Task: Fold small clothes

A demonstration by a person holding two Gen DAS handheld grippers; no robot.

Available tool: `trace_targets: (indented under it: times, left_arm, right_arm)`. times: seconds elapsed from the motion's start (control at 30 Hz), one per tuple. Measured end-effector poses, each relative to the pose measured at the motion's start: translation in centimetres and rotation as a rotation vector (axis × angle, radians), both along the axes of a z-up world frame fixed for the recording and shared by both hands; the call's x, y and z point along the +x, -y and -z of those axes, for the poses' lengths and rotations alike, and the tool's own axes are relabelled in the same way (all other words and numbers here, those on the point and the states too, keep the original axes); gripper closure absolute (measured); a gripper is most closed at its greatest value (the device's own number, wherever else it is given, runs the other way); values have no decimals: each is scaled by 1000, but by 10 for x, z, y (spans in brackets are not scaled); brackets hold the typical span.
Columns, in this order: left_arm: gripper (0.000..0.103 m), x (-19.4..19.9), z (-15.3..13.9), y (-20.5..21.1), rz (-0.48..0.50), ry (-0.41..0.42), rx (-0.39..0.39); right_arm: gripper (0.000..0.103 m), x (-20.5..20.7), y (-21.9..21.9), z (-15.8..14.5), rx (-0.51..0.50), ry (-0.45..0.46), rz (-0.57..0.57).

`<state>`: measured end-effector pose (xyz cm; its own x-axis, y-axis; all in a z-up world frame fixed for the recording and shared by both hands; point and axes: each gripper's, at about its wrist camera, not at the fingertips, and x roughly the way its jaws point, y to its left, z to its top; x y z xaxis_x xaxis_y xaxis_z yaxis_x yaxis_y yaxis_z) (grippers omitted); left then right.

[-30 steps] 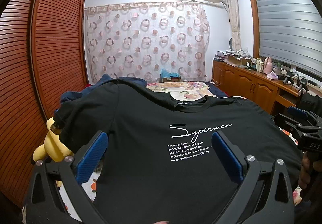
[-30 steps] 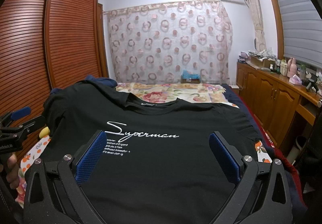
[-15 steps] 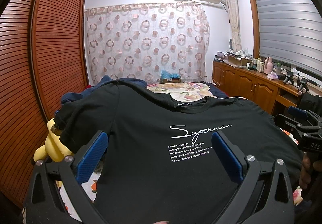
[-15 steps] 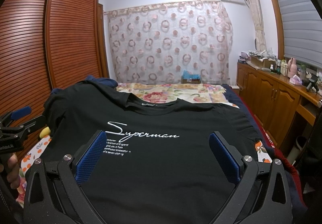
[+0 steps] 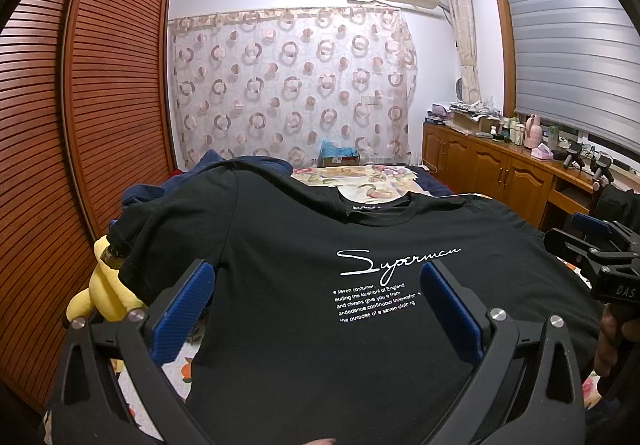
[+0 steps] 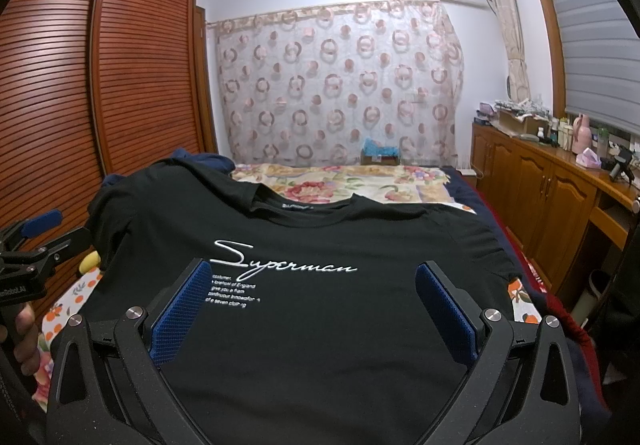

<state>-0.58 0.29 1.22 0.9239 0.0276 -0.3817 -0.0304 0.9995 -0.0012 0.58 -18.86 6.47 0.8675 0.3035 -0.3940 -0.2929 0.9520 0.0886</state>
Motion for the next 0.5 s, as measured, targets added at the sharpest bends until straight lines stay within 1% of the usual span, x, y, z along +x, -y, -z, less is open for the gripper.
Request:
trace_targets:
  times: [0.5]
  left_arm:
    - [0,-1,0,0,1,2,1]
  right_arm:
    - [0,0,0,0,0,0,0]
